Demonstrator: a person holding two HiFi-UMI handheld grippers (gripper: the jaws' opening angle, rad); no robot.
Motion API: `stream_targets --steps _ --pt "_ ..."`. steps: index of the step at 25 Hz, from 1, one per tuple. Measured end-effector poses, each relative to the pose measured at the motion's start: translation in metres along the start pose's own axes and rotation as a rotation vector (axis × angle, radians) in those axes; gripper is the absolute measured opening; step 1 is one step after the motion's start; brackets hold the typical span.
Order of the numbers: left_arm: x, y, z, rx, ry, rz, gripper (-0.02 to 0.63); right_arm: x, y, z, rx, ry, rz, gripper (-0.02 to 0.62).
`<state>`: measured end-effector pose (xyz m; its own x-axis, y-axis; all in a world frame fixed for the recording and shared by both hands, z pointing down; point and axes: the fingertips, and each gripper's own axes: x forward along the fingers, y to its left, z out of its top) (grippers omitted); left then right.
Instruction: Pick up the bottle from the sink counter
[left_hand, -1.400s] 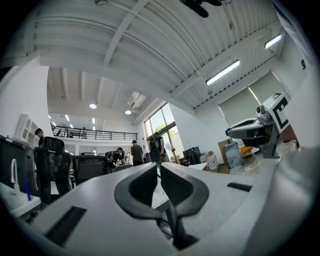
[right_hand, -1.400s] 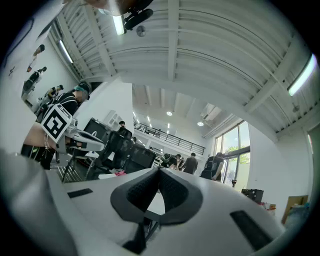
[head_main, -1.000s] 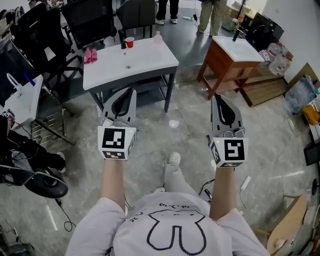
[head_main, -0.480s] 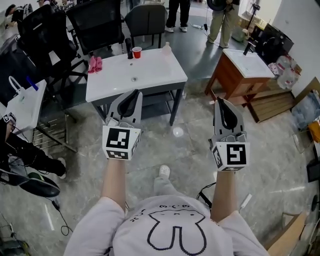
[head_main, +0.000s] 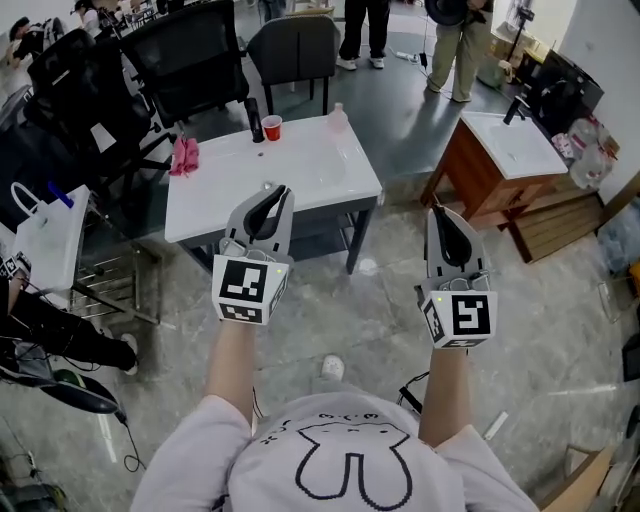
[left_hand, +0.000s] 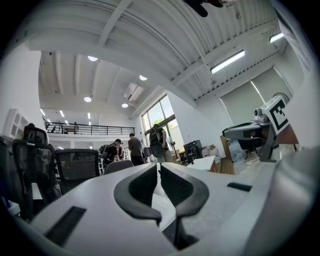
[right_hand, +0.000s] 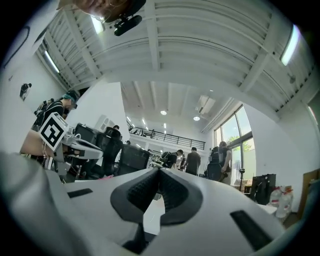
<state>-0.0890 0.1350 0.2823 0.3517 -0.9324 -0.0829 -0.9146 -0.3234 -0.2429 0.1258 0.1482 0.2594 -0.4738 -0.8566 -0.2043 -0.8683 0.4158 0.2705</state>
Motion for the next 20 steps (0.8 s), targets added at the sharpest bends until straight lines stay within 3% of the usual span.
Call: stream_targets --steps 7,20 --pt "0.062 0.021 -0.003 0.002 -0.006 0.033 0.017 0.059 -0.033 -0.018 0.022 -0.018 0.016 0.025" --pt "0.125 0.058 -0.036 -0.011 -0.001 0.041 0.017 0.132 -0.043 -0.053 0.017 0.001 0.038 0.025"
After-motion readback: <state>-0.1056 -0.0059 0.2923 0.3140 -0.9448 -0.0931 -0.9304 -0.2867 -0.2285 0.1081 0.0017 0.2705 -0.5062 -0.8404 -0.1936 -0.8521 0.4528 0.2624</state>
